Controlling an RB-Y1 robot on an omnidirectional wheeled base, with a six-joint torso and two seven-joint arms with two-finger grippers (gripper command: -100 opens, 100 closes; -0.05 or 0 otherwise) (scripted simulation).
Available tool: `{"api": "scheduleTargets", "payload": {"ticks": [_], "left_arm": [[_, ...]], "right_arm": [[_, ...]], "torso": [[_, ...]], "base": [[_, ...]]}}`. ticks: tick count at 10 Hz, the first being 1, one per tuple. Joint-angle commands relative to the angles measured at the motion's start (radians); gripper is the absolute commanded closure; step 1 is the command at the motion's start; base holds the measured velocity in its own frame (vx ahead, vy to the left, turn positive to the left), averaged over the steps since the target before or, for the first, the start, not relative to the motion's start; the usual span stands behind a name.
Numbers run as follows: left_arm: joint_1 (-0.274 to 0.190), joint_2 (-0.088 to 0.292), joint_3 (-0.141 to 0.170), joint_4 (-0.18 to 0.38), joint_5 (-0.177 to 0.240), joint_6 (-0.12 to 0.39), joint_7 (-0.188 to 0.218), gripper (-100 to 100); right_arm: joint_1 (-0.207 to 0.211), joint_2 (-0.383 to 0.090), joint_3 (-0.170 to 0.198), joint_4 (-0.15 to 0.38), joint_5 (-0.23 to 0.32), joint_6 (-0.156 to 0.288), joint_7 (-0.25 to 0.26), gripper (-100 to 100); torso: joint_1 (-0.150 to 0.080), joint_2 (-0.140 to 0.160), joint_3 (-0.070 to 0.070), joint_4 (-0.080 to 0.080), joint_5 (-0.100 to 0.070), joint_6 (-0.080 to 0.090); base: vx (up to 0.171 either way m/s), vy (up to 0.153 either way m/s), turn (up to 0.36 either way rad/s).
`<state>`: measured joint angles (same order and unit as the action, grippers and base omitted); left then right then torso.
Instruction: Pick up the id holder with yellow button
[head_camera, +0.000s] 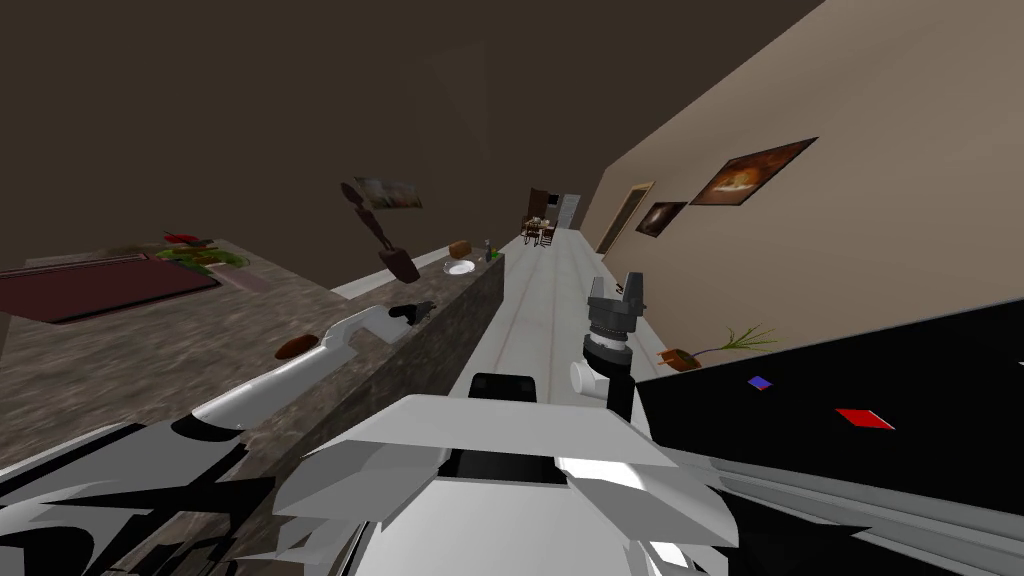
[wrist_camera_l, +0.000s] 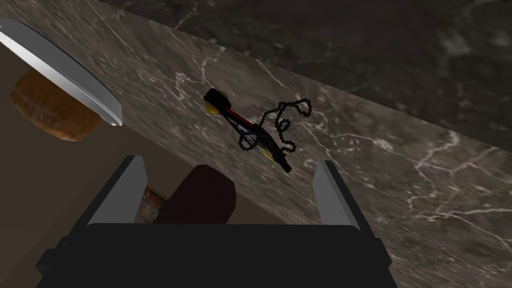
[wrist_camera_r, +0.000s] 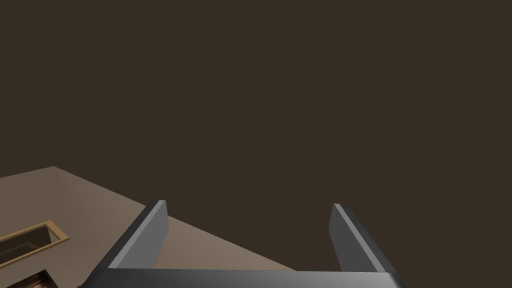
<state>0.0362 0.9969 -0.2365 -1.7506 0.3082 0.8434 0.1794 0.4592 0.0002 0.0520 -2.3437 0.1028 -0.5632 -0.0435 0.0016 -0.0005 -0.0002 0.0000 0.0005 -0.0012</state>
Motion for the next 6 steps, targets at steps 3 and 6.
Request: {"api": "scheduleTargets", "payload": {"ticks": [3,6], "left_arm": [[-0.019,0.002,-0.015,0.031,0.009,0.038,-0.017,-100],[-0.023,-0.028,-0.014,0.086,-0.009,0.007,-0.033,-100]], "right_arm": [[0.000,0.000,0.000,0.000,0.000,0.000,0.000,0],[0.000,0.000,0.000,0.000,0.000,0.000,0.000,0]], "torso": [[0.000,0.000,0.000,0.000,0.000,0.000],[-0.001,-0.001,0.000,0.000,0.000,0.000]], "base": [[0.002,0.019,-0.077],[0.021,0.010,-0.040]]}}
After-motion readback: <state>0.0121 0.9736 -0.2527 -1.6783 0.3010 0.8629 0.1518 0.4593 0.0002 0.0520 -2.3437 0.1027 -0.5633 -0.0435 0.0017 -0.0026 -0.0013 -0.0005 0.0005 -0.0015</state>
